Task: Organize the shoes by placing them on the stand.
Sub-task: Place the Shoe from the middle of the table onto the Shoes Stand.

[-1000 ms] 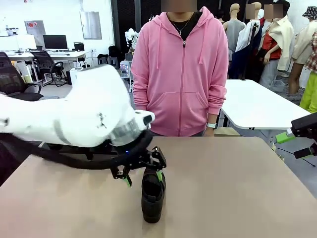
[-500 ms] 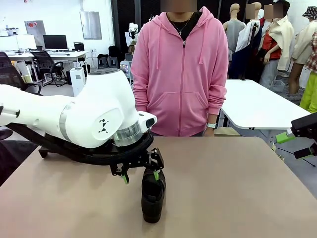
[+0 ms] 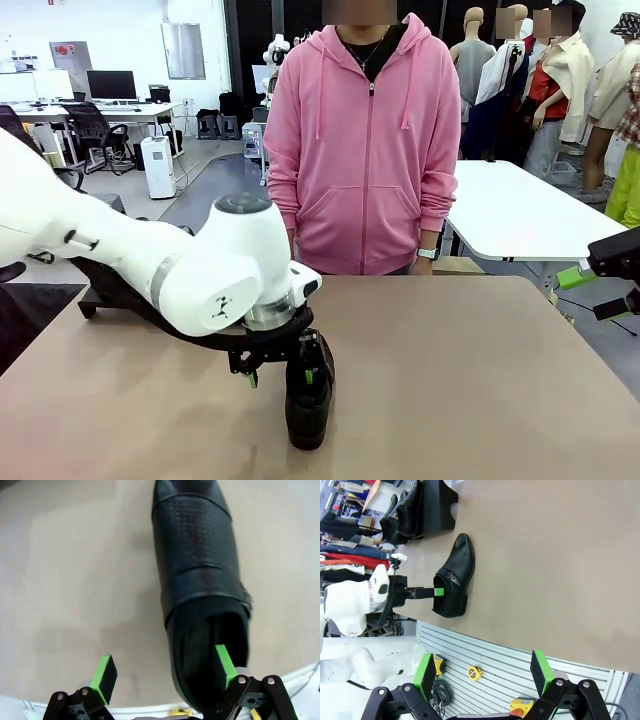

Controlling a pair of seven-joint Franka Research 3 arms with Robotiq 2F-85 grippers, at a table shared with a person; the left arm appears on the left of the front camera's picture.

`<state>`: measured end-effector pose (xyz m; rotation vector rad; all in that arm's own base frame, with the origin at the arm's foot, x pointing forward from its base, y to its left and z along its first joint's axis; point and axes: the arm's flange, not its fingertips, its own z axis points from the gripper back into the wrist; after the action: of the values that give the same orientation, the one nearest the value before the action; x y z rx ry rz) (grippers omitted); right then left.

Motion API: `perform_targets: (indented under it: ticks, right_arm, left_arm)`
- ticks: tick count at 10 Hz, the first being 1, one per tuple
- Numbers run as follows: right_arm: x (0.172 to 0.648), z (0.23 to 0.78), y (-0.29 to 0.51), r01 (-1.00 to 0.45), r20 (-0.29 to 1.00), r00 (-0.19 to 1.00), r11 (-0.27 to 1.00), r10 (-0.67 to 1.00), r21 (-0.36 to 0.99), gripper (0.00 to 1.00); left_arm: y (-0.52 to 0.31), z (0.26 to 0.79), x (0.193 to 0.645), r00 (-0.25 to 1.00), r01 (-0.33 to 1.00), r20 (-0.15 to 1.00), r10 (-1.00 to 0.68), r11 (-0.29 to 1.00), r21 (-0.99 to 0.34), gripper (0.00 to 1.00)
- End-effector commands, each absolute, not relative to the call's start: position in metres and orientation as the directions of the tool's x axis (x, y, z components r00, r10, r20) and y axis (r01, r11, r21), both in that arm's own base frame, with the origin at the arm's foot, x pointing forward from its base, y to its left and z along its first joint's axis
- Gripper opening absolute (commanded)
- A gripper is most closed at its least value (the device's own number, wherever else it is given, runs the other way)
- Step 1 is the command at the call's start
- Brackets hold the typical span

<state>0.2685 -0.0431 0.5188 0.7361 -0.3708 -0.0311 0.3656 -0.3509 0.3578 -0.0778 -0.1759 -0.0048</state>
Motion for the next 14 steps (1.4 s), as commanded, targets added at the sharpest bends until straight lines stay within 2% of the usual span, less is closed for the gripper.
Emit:
perform_targets:
  ticks: [1, 2, 3, 4, 14]
  right_arm:
    - [0.267, 0.522, -0.041, -0.084, 0.306, 0.935, 0.728, -0.178, 0.680, 1.00]
    - [0.267, 0.522, -0.041, -0.084, 0.306, 0.935, 0.728, -0.178, 0.680, 1.00]
    - [0.267, 0.522, -0.041, -0.084, 0.306, 0.935, 0.728, -0.178, 0.680, 1.00]
    - [0.267, 0.522, -0.041, -0.084, 0.306, 0.935, 0.728, -0.178, 0.680, 1.00]
    - [0.267, 0.522, -0.041, -0.084, 0.306, 0.935, 0.728, -0.178, 0.680, 1.00]
  left_arm:
    - [-0.364, 0.348, 0.376, 0.979, -0.039, 0.199, 0.045, 0.999, -0.035, 1.00]
    - [-0.364, 0.349, 0.376, 0.976, -0.041, 0.211, 0.049, 0.998, -0.042, 1.00]
    - [-0.365, 0.351, 0.375, 0.972, -0.051, 0.226, 0.057, 0.998, -0.034, 0.40]
    - [-0.364, 0.352, 0.375, 0.970, -0.043, 0.238, 0.051, 0.998, -0.039, 0.00]
    - [-0.366, 0.366, 0.361, 0.959, 0.037, 0.283, -0.022, 0.998, -0.050, 0.00]
